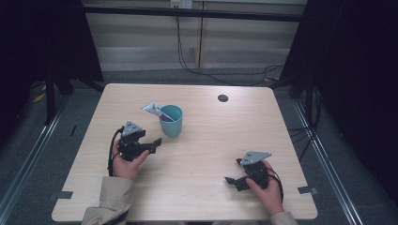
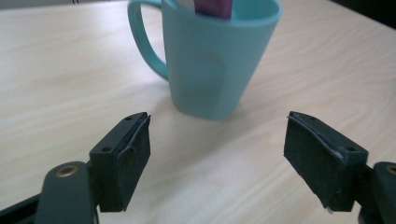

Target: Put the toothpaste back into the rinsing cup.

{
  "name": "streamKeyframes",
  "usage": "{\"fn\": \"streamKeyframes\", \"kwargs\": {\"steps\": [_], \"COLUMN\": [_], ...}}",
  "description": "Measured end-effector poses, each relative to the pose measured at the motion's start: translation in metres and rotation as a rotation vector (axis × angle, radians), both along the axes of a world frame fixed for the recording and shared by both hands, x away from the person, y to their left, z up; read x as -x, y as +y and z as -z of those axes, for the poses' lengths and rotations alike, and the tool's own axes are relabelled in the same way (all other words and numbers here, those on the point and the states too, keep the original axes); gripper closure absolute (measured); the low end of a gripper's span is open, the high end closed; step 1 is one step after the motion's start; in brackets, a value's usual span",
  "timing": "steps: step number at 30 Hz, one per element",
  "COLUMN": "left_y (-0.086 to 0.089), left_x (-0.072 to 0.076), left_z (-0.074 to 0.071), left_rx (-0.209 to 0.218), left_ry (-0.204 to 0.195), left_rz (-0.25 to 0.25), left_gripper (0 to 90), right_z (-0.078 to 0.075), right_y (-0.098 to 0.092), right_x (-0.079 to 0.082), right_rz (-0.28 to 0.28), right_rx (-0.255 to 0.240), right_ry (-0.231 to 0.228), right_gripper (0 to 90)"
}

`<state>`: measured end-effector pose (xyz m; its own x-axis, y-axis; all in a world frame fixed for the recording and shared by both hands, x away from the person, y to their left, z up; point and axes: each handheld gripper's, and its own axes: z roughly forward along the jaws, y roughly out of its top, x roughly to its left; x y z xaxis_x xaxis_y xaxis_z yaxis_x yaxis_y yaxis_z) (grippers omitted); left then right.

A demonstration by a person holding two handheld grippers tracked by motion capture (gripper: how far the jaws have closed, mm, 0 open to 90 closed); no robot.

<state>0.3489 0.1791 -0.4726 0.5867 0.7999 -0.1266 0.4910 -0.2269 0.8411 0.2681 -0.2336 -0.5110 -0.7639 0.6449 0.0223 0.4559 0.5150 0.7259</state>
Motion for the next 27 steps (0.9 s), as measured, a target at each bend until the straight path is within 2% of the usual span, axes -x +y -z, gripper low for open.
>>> {"fn": "streamKeyframes", "kwargs": {"steps": [4, 13, 14, 17, 18, 20, 23, 27], "left_y": [0.002, 0.001, 0.002, 0.002, 0.002, 0.001, -0.001, -0.003], "left_x": [0.008, 0.023, 0.024, 0.026, 0.028, 0.029, 0.031, 0.033], "left_z": [0.008, 0.019, 0.019, 0.021, 0.023, 0.025, 0.028, 0.03], "left_rx": [0.002, -0.054, -0.081, -0.096, -0.125, -0.151, -0.154, -0.208], "left_ry": [0.019, 0.036, 0.035, 0.037, 0.034, 0.031, 0.044, 0.045], "left_rz": [-0.002, 0.021, 0.027, 0.034, 0.044, 0.054, 0.063, 0.09], "left_gripper": [22.6, 22.4, 22.4, 22.2, 22.0, 21.9, 21.3, 20.6], "right_z": [0.0, 0.0, 0.0, 0.0, 0.0, 0.0, 0.0, 0.0], "right_y": [0.0, 0.0, 0.0, 0.0, 0.0, 0.0, 0.0, 0.0], "right_x": [0.0, 0.0, 0.0, 0.0, 0.0, 0.0, 0.0, 0.0], "right_rz": [0.0, 0.0, 0.0, 0.0, 0.0, 0.0, 0.0, 0.0], "right_rx": [0.0, -0.001, -0.001, -0.001, -0.001, -0.001, -0.001, -0.001], "right_ry": [0.0, 0.002, 0.001, 0.001, 0.002, 0.001, 0.002, 0.002], "right_gripper": [12.9, 12.9, 12.9, 12.9, 12.9, 12.9, 12.9, 12.9]}}
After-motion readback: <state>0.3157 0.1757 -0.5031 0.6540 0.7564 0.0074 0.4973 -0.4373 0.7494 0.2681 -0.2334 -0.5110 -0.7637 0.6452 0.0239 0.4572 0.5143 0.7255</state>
